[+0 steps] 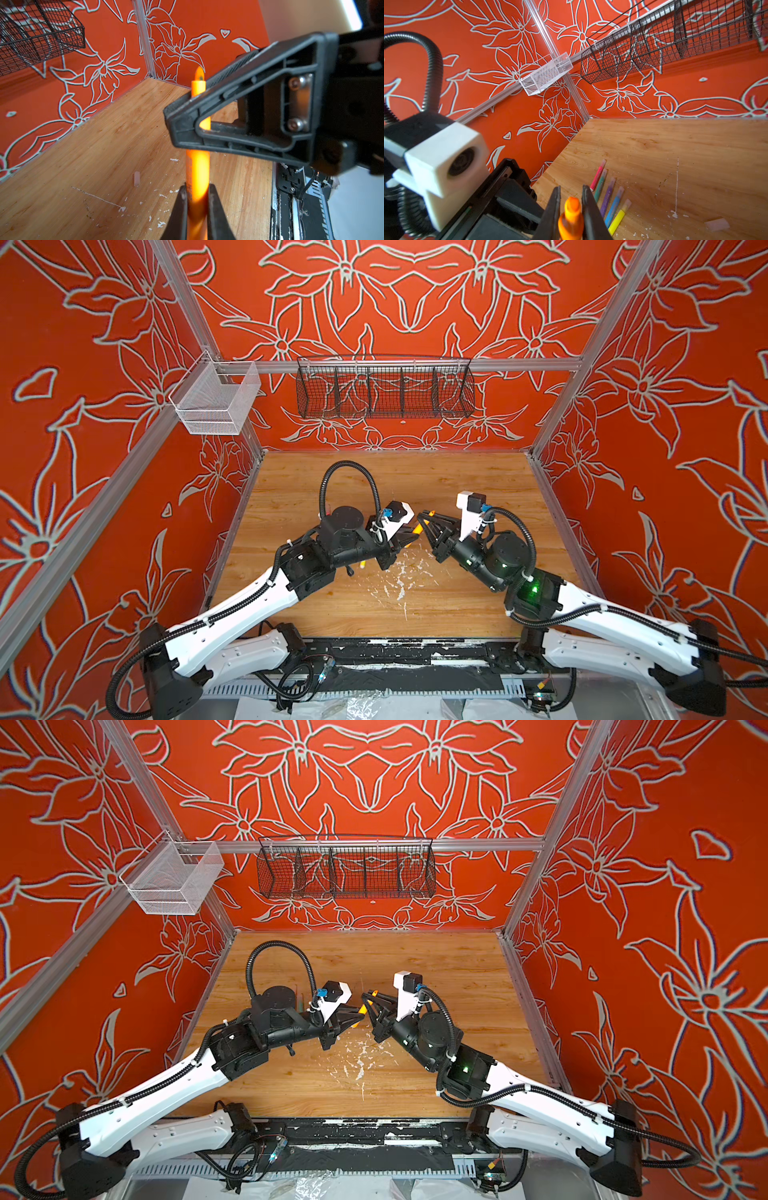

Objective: Insert the pens into the pen caps

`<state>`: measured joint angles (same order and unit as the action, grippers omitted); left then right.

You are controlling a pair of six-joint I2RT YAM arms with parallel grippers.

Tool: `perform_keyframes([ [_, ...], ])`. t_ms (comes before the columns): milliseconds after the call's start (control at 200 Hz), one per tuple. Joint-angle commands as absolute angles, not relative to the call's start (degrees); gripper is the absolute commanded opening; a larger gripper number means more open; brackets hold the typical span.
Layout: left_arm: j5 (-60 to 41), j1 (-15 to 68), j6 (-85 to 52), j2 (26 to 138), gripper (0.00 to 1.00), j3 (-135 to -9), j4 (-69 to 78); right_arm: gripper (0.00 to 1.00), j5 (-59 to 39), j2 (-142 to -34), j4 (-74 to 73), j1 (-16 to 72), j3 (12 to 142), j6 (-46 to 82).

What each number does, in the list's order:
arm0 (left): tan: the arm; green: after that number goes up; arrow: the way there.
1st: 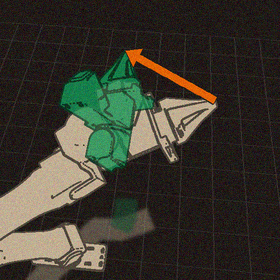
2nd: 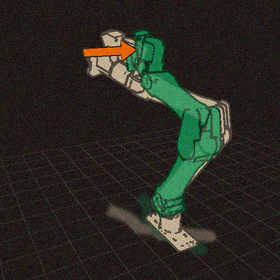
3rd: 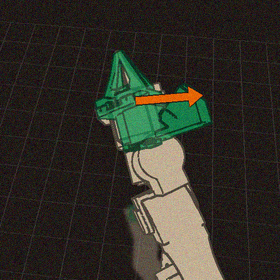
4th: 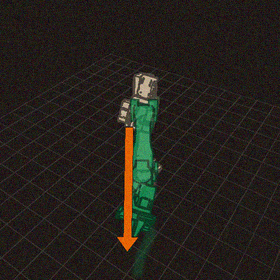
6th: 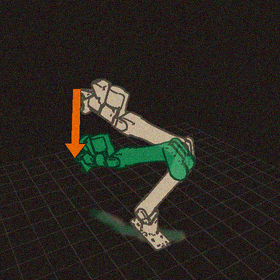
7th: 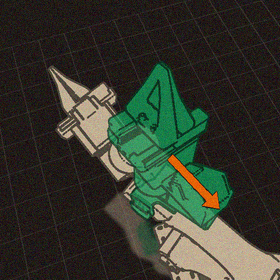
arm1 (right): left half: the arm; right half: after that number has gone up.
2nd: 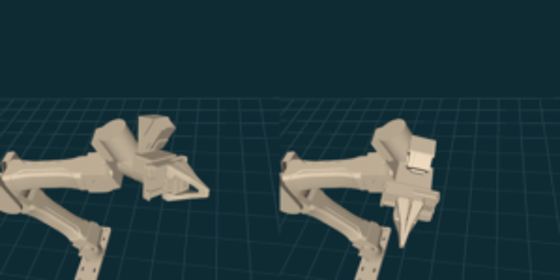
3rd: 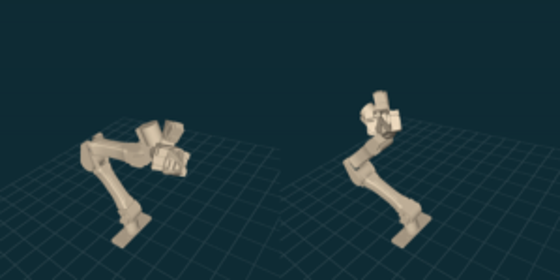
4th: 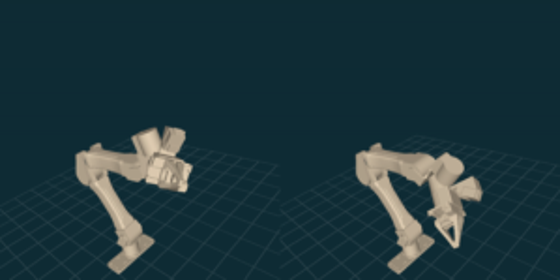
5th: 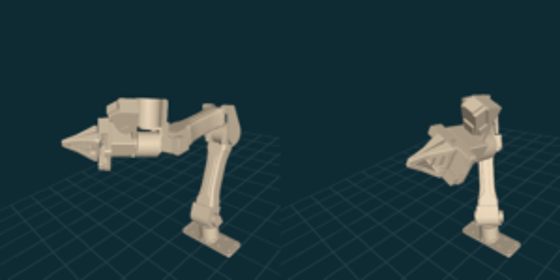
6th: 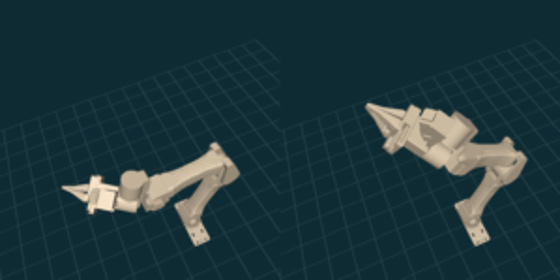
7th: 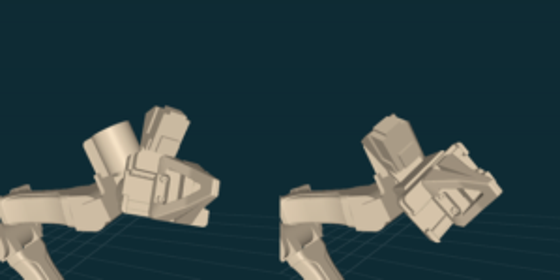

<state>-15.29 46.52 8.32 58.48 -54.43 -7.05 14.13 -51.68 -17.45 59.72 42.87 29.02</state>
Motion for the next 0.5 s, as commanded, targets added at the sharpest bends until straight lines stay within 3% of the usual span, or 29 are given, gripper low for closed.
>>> perform_keyframes([
  [0,-17.1,47.4,9.8,59.3,0.10,-54.6,-5.8,0.04,15.2,-51.3,-19.6,59.7,41.4,30.7],
  [225,-15.5,47.5,10.0,60.1,0.44,-54.8,-5.8,0.00,14.9,-51.2,-20.7,59.8,40.8,31.7],
  [320,-15.2,47.5,10.1,60.4,0.49,-54.9,-5.8,0.00,14.6,-51.1,-21.3,59.8,40.4,32.0],
  [495,-14.5,47.5,10.5,61.1,0.49,-55.0,-5.6,0.00,14.0,-50.9,-22.9,59.8,39.6,33.2],
])
